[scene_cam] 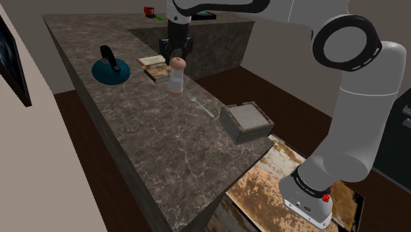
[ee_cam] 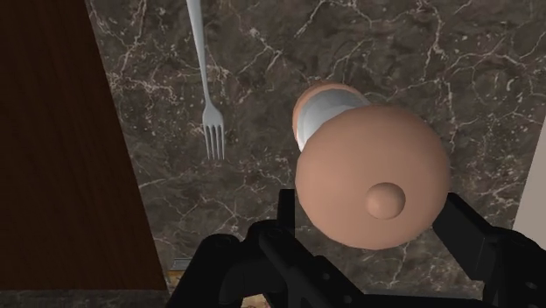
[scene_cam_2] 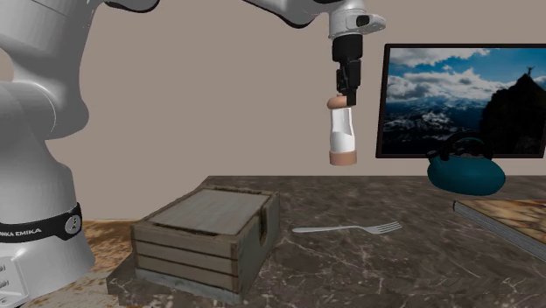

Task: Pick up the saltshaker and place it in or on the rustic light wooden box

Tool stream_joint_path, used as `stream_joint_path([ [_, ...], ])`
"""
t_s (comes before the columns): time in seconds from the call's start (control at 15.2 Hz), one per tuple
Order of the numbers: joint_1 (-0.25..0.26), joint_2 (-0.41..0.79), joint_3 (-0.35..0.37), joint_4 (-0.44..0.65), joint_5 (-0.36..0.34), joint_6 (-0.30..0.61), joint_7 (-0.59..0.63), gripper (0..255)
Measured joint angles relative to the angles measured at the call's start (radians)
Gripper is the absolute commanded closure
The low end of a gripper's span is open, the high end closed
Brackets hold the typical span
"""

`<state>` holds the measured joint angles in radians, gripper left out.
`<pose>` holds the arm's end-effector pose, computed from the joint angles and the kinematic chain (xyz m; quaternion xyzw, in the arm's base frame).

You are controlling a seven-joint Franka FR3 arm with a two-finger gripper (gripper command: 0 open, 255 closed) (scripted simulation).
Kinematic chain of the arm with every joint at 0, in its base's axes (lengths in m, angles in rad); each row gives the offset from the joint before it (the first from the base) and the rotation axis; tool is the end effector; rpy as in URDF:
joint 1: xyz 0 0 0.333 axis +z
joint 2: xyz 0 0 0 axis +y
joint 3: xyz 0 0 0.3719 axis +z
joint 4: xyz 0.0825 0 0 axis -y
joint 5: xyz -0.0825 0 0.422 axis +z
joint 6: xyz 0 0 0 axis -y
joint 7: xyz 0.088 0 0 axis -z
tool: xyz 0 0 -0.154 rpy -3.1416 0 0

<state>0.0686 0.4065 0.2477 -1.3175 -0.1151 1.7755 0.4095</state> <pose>0.7235 0.1865 0.5167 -0.9983 0.0479 -0.0326 0.0033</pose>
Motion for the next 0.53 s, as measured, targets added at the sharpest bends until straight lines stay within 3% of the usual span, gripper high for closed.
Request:
stream_joint_path([
  [0.53,0.01,0.018,0.001,0.134,-0.003,-0.116,-0.004,255],
])
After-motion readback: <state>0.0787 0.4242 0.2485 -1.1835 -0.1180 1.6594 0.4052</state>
